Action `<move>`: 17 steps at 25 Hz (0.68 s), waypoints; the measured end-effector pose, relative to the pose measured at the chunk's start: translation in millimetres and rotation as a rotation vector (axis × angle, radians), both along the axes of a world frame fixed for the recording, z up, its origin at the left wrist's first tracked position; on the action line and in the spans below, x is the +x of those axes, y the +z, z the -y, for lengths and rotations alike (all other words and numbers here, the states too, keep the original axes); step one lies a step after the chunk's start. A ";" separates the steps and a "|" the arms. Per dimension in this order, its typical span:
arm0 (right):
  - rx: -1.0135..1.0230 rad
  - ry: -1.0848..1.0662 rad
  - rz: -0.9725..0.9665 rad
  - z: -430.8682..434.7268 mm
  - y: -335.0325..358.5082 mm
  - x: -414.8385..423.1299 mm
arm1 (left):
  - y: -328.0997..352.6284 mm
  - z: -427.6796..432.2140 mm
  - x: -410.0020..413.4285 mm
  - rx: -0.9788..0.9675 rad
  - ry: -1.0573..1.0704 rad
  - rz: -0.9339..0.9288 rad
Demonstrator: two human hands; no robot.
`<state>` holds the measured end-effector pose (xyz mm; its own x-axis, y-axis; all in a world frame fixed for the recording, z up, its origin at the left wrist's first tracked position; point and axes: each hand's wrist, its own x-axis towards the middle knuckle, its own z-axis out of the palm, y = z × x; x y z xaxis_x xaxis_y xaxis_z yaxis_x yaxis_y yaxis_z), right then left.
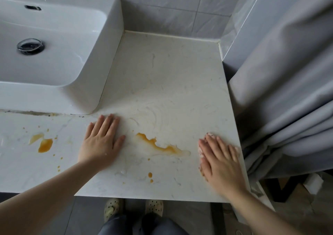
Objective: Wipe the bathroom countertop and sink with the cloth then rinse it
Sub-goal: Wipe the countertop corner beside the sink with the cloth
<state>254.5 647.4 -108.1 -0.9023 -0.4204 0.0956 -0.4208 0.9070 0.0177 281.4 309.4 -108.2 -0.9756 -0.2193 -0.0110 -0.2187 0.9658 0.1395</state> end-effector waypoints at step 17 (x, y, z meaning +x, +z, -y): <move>-0.063 -0.412 0.022 64.0 -2.0 15.8 | 1.1 21.1 5.3 -0.041 -0.198 0.017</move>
<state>270.3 583.4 -110.1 -0.9959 -0.0176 0.0885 -0.0220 0.9986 -0.0483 286.7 288.4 -107.1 -0.9995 -0.0240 -0.0226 -0.0261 0.9949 0.0974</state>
